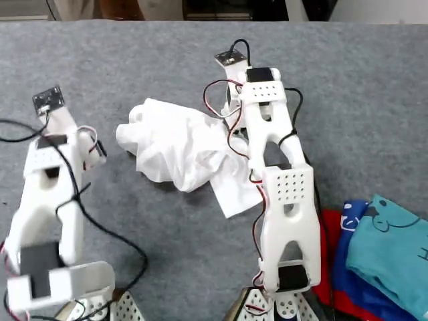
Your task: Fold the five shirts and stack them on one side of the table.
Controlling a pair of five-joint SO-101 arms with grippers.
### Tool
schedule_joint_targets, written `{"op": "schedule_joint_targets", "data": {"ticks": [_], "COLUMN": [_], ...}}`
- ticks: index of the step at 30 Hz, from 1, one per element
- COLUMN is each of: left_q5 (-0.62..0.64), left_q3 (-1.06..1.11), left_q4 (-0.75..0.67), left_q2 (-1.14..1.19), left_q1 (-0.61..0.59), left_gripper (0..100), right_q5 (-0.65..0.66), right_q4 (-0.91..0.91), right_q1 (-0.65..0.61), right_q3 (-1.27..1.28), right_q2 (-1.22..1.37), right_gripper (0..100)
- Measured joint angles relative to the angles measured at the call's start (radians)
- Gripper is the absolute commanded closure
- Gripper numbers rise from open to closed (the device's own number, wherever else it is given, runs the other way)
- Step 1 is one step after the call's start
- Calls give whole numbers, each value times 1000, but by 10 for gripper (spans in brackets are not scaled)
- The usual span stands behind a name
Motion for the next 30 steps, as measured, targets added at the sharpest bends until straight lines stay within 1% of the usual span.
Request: {"op": "schedule_joint_targets", "data": {"ticks": [5,8,13,17,21,23,27,30], "left_q5": [153,201,218,221,224,226,226,226], "left_q3": [-147,-215,-319,-371,-384,-384,-384,-384], "left_q4": [37,38,46,78,81,81,81,81], "left_q2": [170,258,381,407,411,411,411,411], "left_q1": [11,23,60,43,32,31,31,31], "left_gripper": [860,860,860,860,860,860,860,860], "right_q5": [0,0,0,25,57,58,58,60], "right_q4": [0,0,0,8,87,126,161,221], "right_q1": [0,0,0,0,0,0,3,34], "right_q3": [0,-3,-3,-9,-58,-95,-167,-259], "right_q2": [3,5,5,6,9,9,11,11], "right_gripper": [990,990,990,990,982,945,836,770]}}
